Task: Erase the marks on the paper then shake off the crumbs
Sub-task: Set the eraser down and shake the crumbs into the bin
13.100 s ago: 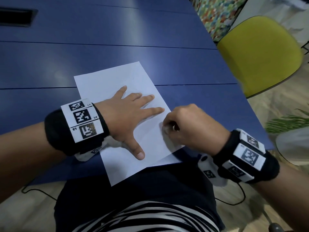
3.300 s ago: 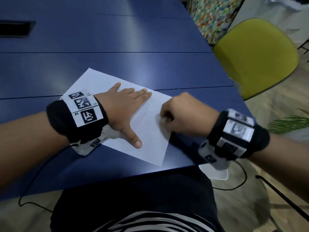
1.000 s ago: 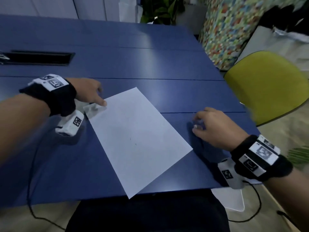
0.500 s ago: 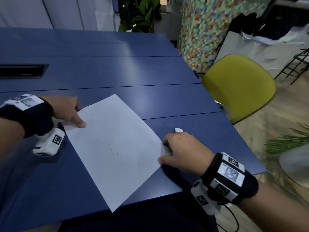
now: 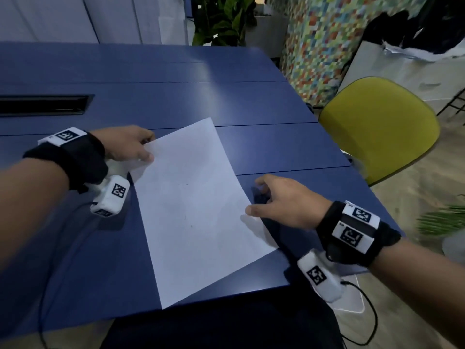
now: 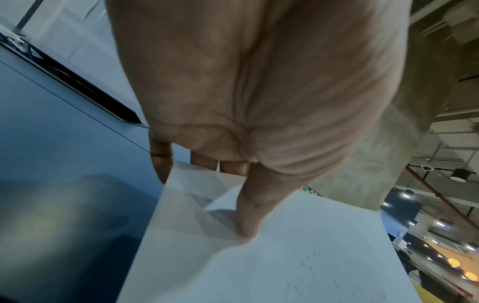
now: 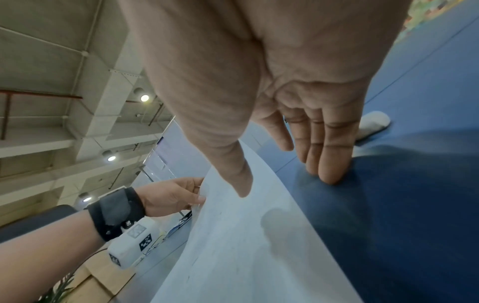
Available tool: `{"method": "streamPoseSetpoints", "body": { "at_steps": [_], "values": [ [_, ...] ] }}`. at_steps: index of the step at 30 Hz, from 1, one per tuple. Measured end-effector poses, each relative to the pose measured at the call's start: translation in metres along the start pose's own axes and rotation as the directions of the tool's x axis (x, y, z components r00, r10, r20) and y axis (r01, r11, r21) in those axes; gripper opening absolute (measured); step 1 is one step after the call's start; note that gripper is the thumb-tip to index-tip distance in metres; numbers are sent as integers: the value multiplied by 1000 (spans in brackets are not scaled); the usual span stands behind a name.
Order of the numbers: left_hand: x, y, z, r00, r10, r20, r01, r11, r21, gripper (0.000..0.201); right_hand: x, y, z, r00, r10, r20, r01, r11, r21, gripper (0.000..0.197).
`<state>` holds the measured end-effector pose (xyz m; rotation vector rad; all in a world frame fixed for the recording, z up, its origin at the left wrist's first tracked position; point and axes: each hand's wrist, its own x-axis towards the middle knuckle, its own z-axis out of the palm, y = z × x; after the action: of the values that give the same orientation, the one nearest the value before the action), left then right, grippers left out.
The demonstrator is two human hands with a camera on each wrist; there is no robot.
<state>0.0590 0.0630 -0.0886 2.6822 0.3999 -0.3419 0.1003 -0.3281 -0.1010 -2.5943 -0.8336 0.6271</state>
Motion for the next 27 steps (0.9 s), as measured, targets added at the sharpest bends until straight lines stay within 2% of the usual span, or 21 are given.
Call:
{"method": "streamPoseSetpoints", "body": {
  "at_steps": [6, 10, 13, 15, 18, 20, 22, 25, 27],
  "values": [
    [9, 11, 3, 999, 0, 52, 5, 996, -87, 21, 24, -2, -2, 998, 64, 9, -64, 983, 171, 77],
    [10, 18, 1, 995, -22, 93, 31, 995, -93, 25, 31, -6, 2, 995, 80, 54, -90, 968, 232, 56],
    [8, 22, -2, 992, -14, 123, 25, 996, -83, 26, 35, -5, 6, 996, 84, 39, -90, 972, 218, 37],
    [6, 24, -2, 990, 13, 142, 1, 995, -104, 25, 42, -5, 7, 996, 93, 6, -92, 972, 216, 42],
    [4, 28, -2, 986, 24, 164, -4, 992, -123, 26, 51, -7, 1, 995, 97, -19, -90, 968, 236, 66],
    [2, 29, -4, 985, -1, 175, 22, 992, -122, 25, 50, -8, -1, 995, 97, -3, -94, 971, 220, 75],
    [0, 25, -4, 978, -57, 199, 93, 980, -175, 23, 38, -8, -1, 997, 78, -3, -76, 986, 146, 74],
    [-10, 8, -1, 956, -128, 263, 204, 936, -286, 27, 6, -5, 6, 1000, -9, -6, 8, 999, -39, 51],
    [-22, -3, 3, 944, -155, 291, 256, 901, -351, 28, -21, -1, 12, 998, -59, -24, 57, 995, -77, 47]
  ]
}}
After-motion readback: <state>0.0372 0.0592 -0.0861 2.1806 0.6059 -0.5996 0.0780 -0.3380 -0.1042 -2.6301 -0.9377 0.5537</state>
